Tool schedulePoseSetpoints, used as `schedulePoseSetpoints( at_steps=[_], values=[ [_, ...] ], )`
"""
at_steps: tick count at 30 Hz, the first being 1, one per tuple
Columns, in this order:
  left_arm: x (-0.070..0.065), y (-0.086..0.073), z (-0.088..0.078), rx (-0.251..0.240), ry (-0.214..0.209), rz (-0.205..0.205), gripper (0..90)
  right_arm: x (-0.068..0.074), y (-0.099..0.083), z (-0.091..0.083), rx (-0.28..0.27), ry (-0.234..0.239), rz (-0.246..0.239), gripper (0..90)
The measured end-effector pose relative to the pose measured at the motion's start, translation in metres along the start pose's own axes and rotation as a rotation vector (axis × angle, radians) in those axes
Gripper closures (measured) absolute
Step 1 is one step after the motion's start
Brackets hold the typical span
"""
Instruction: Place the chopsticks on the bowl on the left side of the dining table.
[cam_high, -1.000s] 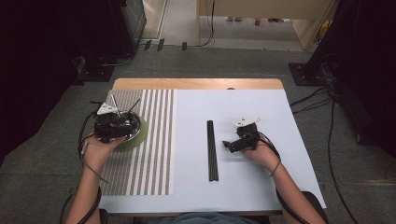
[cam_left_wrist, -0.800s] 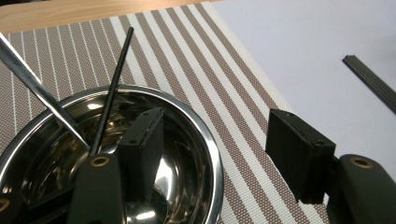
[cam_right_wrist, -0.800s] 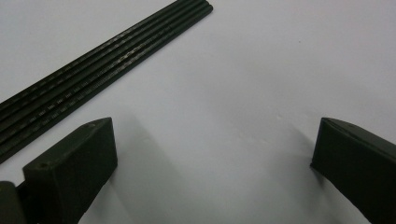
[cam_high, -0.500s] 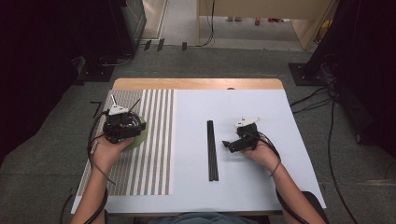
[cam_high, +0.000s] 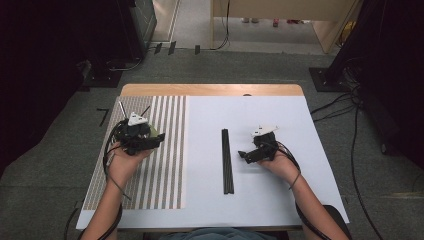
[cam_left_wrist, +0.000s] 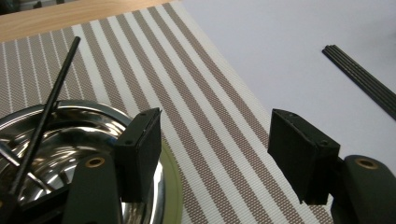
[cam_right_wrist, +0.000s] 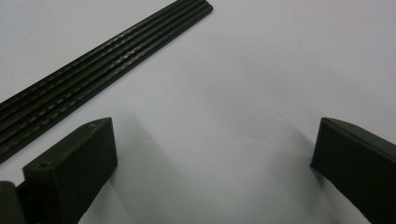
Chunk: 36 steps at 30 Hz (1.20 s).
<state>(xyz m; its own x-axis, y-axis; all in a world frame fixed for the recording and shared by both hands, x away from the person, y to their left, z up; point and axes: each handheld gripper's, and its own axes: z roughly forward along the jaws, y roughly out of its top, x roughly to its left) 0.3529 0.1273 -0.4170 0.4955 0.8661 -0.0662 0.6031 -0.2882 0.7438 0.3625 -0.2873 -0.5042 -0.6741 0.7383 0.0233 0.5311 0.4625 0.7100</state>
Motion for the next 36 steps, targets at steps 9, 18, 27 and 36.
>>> schedulePoseSetpoints(
  at_steps=[9,18,27,36],
  values=[
    [-0.013,0.001,0.007,0.002,0.000,0.016,35.0,0.000,0.000,0.000,0.000,0.000,0.000,0.0],
    [-0.024,0.002,0.014,0.005,0.001,0.032,34.8,0.000,0.000,0.000,0.000,-0.001,-0.001,0.0],
    [-0.033,0.001,0.020,0.009,0.003,0.047,34.8,0.000,0.000,0.000,0.000,-0.001,-0.002,0.0],
    [-0.047,0.000,0.027,0.014,-0.002,0.071,34.6,0.000,0.000,0.000,0.001,-0.001,-0.001,0.0]
  ],
)
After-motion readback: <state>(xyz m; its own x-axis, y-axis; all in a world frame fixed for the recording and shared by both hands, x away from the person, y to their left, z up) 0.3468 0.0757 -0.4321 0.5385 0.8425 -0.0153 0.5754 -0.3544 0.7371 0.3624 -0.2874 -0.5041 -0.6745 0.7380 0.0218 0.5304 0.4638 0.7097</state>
